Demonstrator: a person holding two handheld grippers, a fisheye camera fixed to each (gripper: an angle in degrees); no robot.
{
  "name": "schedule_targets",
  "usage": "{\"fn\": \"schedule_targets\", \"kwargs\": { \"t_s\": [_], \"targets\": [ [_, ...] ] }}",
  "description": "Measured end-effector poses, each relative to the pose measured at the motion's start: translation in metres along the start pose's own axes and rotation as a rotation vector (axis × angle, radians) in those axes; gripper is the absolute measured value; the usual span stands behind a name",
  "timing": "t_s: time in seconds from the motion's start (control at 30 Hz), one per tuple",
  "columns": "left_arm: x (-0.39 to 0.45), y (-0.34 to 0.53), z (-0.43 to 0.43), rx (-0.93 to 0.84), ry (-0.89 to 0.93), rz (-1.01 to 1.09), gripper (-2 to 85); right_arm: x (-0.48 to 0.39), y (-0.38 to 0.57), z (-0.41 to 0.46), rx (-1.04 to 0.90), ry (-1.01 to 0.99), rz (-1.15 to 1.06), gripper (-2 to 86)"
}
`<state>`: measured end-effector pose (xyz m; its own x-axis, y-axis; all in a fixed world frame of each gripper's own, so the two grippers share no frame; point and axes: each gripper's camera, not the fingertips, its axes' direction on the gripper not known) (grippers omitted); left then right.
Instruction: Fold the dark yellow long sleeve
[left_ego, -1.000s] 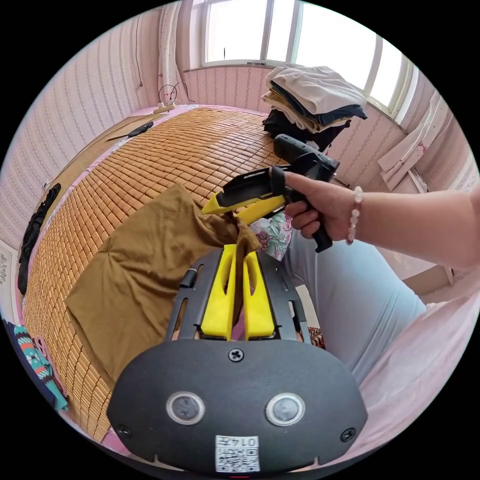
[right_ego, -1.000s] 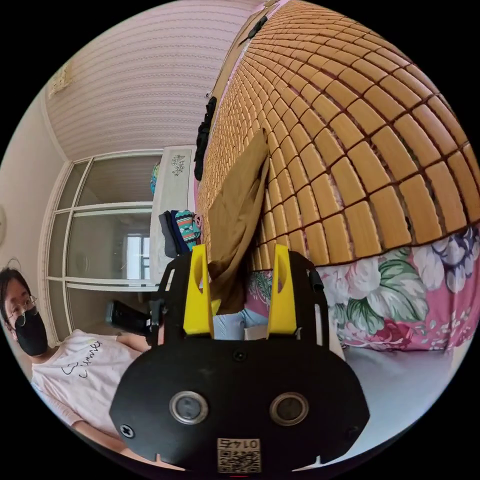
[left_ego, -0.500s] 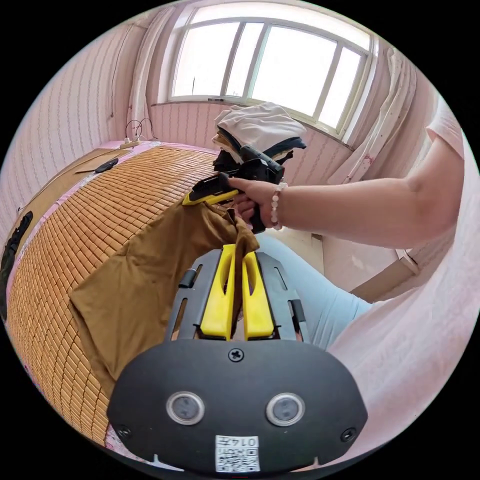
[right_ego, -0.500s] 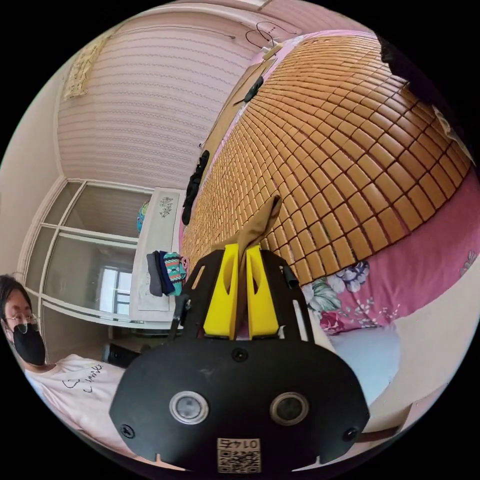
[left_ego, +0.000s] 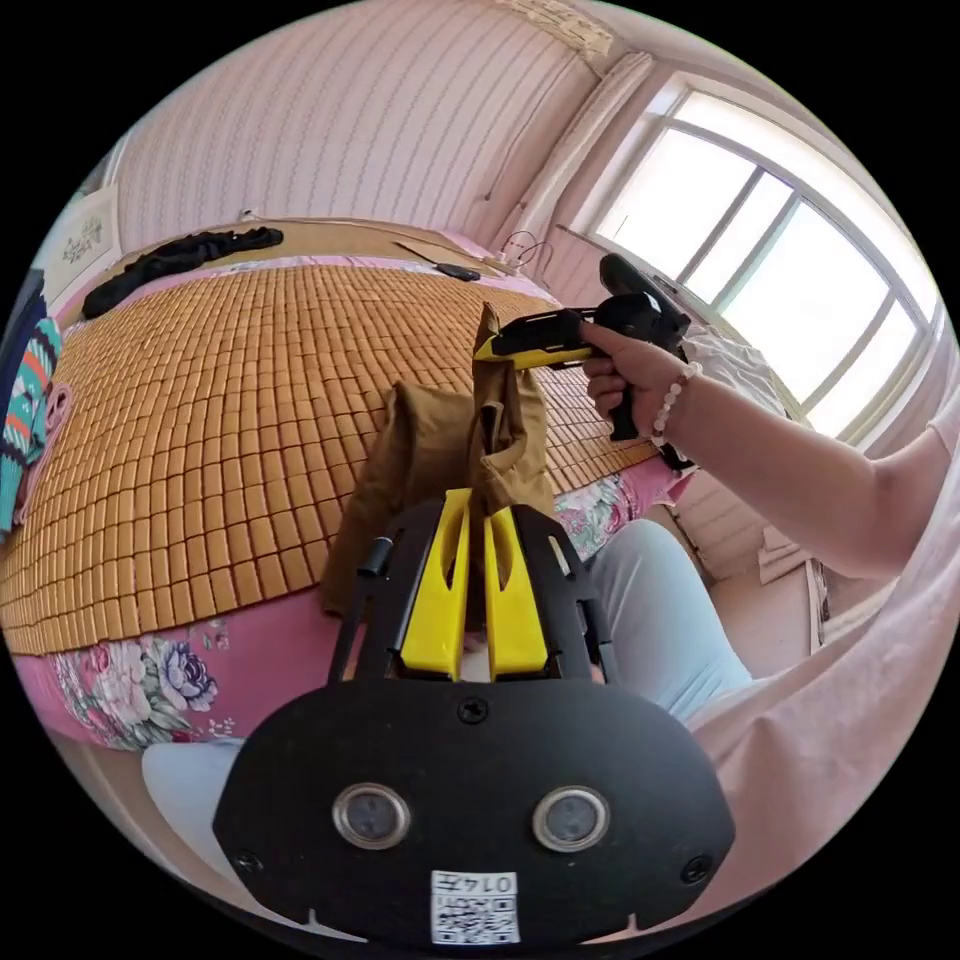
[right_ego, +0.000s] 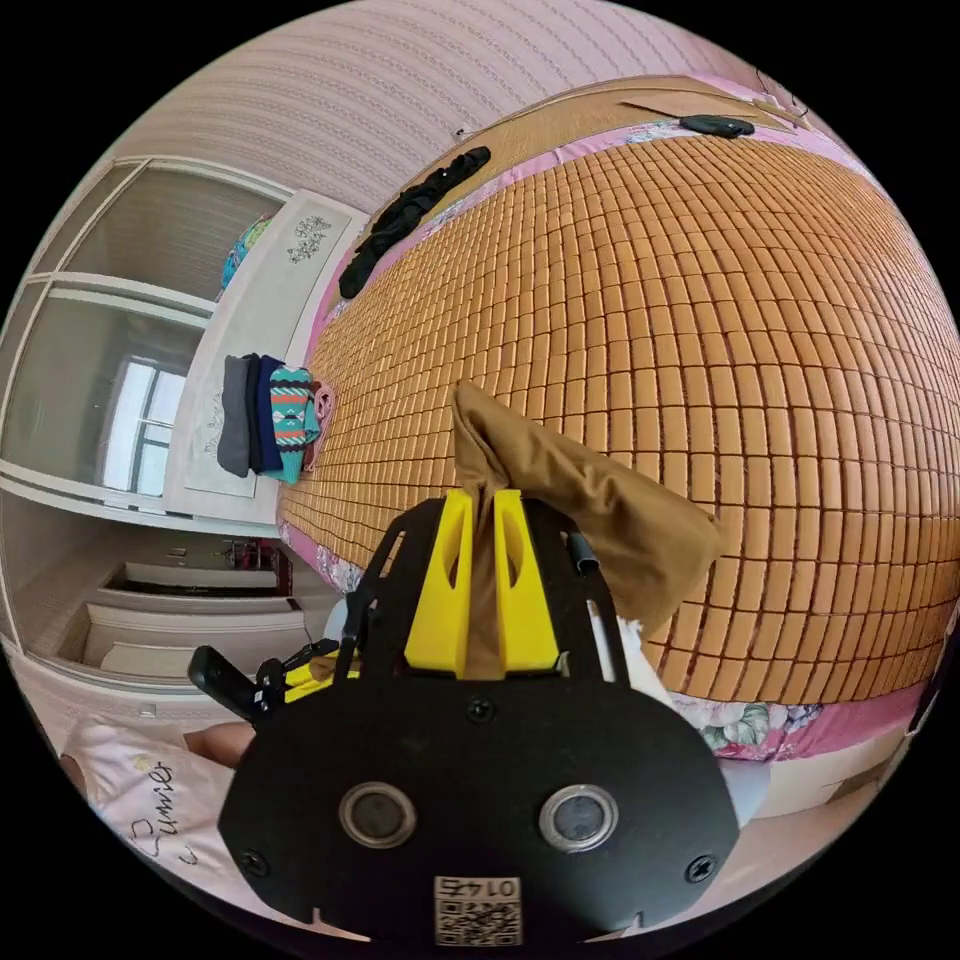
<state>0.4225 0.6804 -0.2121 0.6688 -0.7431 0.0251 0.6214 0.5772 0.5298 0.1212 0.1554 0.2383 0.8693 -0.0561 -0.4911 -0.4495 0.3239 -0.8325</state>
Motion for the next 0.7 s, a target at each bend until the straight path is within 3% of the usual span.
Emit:
{"fn": "schedule_targets", "kwargs": {
  "t_s": [0.13, 0.27, 0.47, 0.7],
  "targets": [
    [-0.048, 0.007, 0.024, -0.102, -0.095, -0.138, 1.0, -0.018, -0.014, 0.053, -0.091, 0.09, 0.007, 5.3],
    [-0.081, 0.013, 0.026, -0.158, -0.088, -0.285, 4.0, -0.04, -0.012, 0.053, -0.084, 0.183, -0.105, 5.8],
    [-0.1, 0.027, 0.01, -0.172, -0.106, -0.34, 6.3, -0.068, -0.012, 0.083, -0.185, 0.446, -0.326, 10.0],
    [-0.093, 0.023, 0.017, -0.134, -0.025, -0.338, 11.2, -0.086, -0.003, 0.142, -0.324, 0.565, -0.481, 13.7]
  ]
}}
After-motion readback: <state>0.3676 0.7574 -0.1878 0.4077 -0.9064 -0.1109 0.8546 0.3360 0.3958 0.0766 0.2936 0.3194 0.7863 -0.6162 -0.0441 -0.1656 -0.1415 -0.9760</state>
